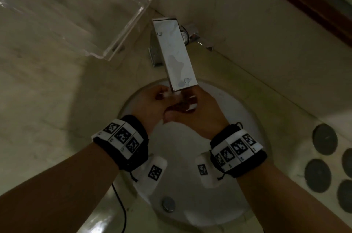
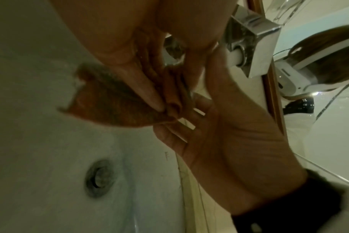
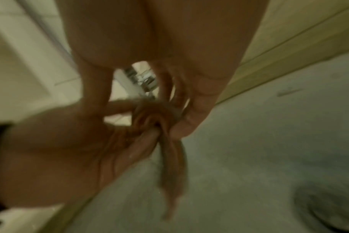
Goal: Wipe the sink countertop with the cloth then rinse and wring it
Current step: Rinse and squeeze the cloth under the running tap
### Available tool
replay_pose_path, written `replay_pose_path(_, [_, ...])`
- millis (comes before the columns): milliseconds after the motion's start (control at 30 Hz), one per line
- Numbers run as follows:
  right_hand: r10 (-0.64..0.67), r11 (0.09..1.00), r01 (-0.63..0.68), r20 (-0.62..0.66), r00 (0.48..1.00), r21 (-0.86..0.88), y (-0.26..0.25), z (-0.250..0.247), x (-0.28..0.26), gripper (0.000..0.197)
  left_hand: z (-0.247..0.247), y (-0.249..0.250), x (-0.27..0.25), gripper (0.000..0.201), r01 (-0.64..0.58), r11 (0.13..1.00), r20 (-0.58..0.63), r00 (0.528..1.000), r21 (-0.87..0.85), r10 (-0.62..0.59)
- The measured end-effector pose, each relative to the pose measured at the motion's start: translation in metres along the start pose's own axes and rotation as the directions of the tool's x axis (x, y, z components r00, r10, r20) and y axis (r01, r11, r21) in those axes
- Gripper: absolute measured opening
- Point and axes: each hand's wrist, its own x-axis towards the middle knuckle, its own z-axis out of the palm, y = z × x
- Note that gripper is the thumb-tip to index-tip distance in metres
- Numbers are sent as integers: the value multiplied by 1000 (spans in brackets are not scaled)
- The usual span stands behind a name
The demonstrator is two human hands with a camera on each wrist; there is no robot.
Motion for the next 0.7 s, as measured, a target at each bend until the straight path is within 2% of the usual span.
replay_pose_path(33, [-30,999,29,-32,999,-39,0,2,2,55,0,1,-1,41,21,1000,7,1000,-23,-21])
replay_pose_path(100, [-89,992,78,-112,990,-102,4,1,8,35,-1,1,-2,20,64,993,19,998,-95,-63])
replay_pose_path(133, [-80,993,68,-133,988,-94,6,-1,10,26,-2,2,-2,14,82,990,30,996,-118,-79])
replay_pose_path(233, [7,996,7,-153,988,93,13,-7,13,7,-6,3,-1,15,64,995,-5,998,-71,-64])
replay_pose_path(300, [52,982,-21,-158,986,190,12,-12,13,16,-8,-1,2,34,20,998,-51,999,63,-17])
replay_pose_path(367, [95,914,-47,-101,990,402,5,-16,11,18,-11,-8,4,55,-9,987,-63,998,158,19])
replay_pose_path(433, [136,786,-103,-8,991,610,-2,-20,8,15,-14,-16,4,56,-9,979,9,1000,202,7])
replay_pose_path(533, [152,663,-152,67,986,733,-5,-27,6,22,-15,-18,1,44,93,996,154,984,-3,-92])
replay_pose_path(600, [170,666,-159,58,984,728,-3,-31,8,22,-17,-16,0,38,138,984,180,977,-116,-116])
replay_pose_path(700, [254,737,-191,-4,967,648,2,-30,10,19,-19,-14,3,34,124,980,167,981,-153,-98])
